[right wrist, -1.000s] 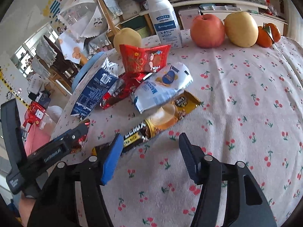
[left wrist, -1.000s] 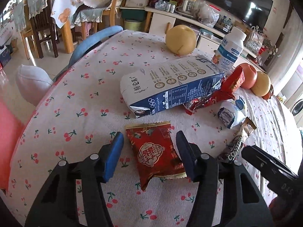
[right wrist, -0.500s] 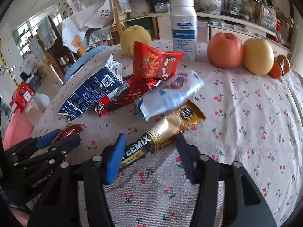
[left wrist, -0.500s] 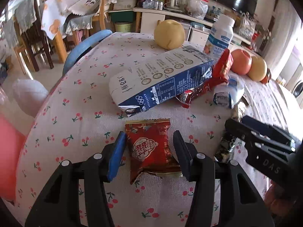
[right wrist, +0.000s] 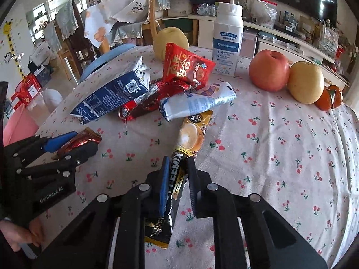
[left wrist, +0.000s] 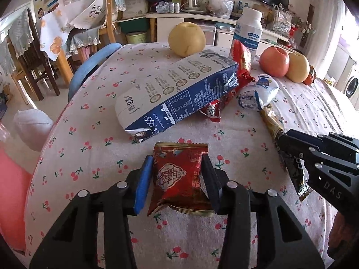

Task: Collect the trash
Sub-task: 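Carry the red packet with the left tool toward the pink bucket while the right tool carries the coffee stick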

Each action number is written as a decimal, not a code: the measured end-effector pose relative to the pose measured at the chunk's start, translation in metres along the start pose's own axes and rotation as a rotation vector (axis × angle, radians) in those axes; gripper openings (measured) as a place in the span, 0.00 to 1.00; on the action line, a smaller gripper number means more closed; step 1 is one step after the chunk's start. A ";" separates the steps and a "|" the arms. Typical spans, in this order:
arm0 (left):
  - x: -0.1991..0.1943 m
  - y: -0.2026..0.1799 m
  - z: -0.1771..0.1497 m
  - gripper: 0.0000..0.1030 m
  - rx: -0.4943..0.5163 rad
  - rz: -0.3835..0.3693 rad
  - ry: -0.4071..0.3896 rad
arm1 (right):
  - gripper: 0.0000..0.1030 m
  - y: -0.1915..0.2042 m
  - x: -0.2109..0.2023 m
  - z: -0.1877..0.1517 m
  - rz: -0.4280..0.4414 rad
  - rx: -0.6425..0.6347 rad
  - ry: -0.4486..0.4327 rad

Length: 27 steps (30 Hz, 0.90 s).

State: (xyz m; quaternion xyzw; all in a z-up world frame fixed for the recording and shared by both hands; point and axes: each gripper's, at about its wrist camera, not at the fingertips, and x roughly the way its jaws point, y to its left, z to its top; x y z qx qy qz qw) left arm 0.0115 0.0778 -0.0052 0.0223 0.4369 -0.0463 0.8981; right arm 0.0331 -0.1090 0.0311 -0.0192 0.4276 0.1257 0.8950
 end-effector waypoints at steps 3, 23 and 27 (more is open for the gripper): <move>-0.002 0.000 -0.001 0.42 -0.001 -0.019 0.000 | 0.15 -0.002 -0.002 -0.003 0.015 0.009 -0.001; -0.032 0.023 -0.010 0.38 -0.042 -0.150 -0.036 | 0.09 -0.005 -0.041 -0.023 0.135 0.074 -0.039; -0.042 0.033 -0.012 0.38 -0.056 -0.157 -0.056 | 0.09 0.005 -0.053 -0.028 0.176 0.075 -0.050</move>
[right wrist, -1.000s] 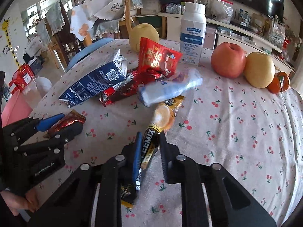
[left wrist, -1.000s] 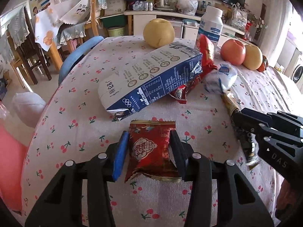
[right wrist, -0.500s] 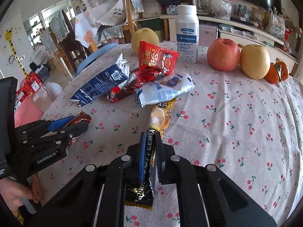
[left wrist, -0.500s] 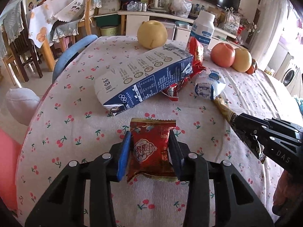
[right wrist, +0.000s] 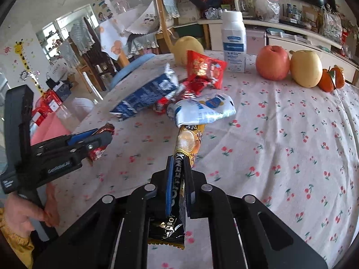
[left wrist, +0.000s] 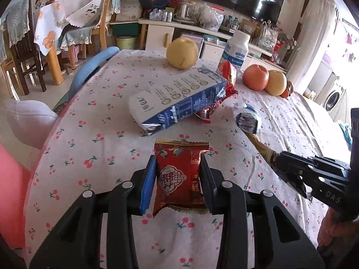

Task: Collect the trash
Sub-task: 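Carry the red packet with the left tool toward the pink bucket while the right tool carries the coffee stick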

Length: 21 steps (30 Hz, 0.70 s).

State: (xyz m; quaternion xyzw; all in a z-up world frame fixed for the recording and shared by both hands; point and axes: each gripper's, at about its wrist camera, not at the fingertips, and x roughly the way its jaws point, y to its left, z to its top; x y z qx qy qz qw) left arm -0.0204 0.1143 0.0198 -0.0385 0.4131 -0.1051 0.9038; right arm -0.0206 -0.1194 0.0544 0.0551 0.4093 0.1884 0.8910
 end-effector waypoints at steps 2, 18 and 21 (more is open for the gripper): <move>-0.005 0.006 0.000 0.38 -0.008 -0.001 -0.009 | 0.09 0.006 -0.003 -0.002 0.014 -0.006 -0.006; -0.044 0.052 -0.004 0.38 -0.073 0.011 -0.077 | 0.09 0.068 -0.021 -0.004 0.105 -0.072 -0.050; -0.053 0.062 -0.004 0.38 -0.091 0.015 -0.095 | 0.09 0.081 -0.019 -0.003 0.119 -0.083 -0.052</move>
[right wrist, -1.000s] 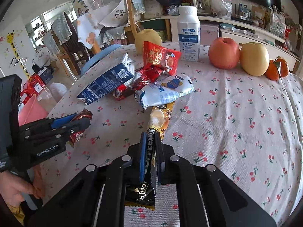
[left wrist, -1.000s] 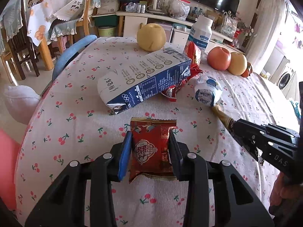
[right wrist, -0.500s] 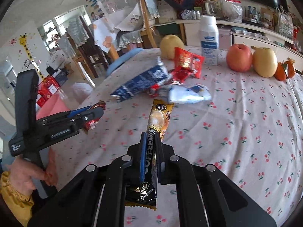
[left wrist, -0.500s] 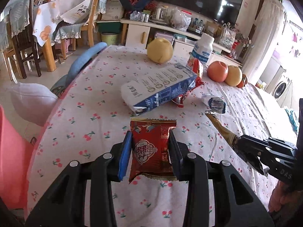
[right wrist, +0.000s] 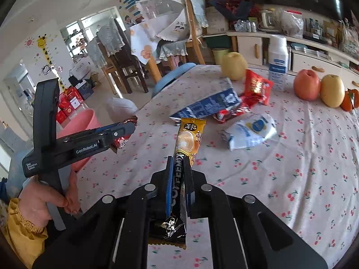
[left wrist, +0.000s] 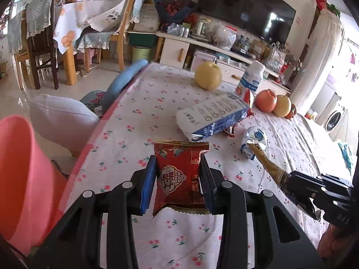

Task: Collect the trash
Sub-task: 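Carry the red packet with the left tool toward the pink bucket while the right tool carries the coffee stick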

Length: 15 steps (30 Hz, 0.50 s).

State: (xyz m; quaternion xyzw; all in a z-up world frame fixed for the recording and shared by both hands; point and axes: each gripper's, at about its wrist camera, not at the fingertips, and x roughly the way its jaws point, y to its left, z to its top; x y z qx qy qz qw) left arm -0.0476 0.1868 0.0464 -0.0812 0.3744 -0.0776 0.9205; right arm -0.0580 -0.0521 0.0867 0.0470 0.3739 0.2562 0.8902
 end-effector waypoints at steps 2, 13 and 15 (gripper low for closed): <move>-0.005 0.006 0.000 0.38 -0.011 0.004 -0.012 | 0.09 0.007 0.002 0.002 0.019 -0.002 0.002; -0.041 0.052 0.005 0.38 -0.111 0.025 -0.102 | 0.09 0.075 0.022 0.022 0.139 -0.040 -0.008; -0.048 0.063 0.006 0.38 -0.140 0.036 -0.120 | 0.09 0.090 0.027 0.027 0.172 -0.042 -0.008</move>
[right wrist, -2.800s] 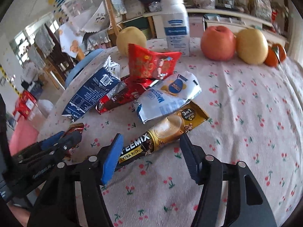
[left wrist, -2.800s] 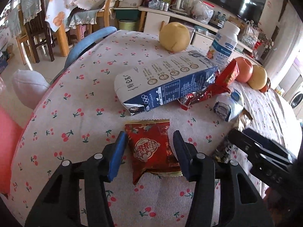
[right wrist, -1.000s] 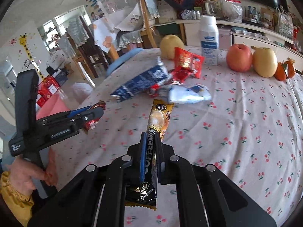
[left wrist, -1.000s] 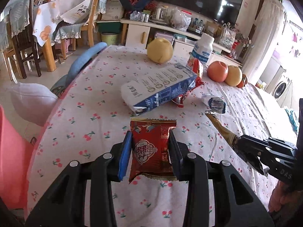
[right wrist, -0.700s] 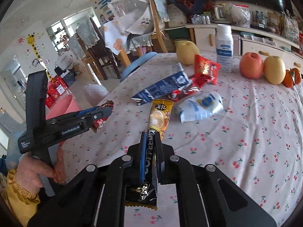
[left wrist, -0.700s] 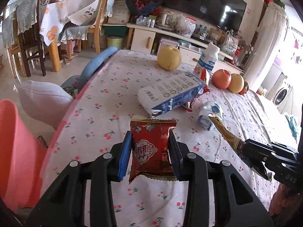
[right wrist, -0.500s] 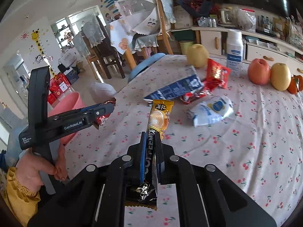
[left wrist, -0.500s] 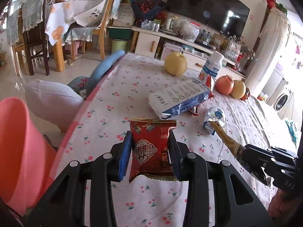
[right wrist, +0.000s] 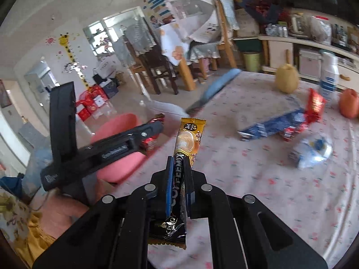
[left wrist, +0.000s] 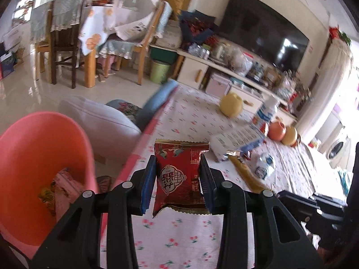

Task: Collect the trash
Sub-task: 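Carry the red packet with the left tool toward the pink bucket while the right tool carries the coffee stick, then open the left tool over the bucket while the right tool releases the coffee stick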

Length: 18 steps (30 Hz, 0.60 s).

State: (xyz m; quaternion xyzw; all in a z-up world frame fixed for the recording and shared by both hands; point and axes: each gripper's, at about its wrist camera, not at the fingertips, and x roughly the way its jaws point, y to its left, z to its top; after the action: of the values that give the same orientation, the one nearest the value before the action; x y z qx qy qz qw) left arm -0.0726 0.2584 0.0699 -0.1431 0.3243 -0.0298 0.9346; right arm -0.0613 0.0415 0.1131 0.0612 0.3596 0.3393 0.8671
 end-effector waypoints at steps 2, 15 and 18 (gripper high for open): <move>-0.008 0.016 0.003 0.38 -0.046 0.013 -0.024 | 0.09 0.018 0.012 0.008 0.046 -0.008 0.000; -0.055 0.138 0.009 0.38 -0.351 0.233 -0.139 | 0.09 0.122 0.103 0.050 0.208 -0.103 0.068; -0.056 0.160 0.007 0.39 -0.403 0.278 -0.122 | 0.11 0.137 0.126 0.053 0.229 -0.119 0.103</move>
State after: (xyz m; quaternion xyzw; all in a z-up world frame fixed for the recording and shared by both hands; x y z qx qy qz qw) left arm -0.1180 0.4219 0.0626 -0.2822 0.2831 0.1731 0.9002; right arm -0.0359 0.2326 0.1268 0.0328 0.3736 0.4593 0.8052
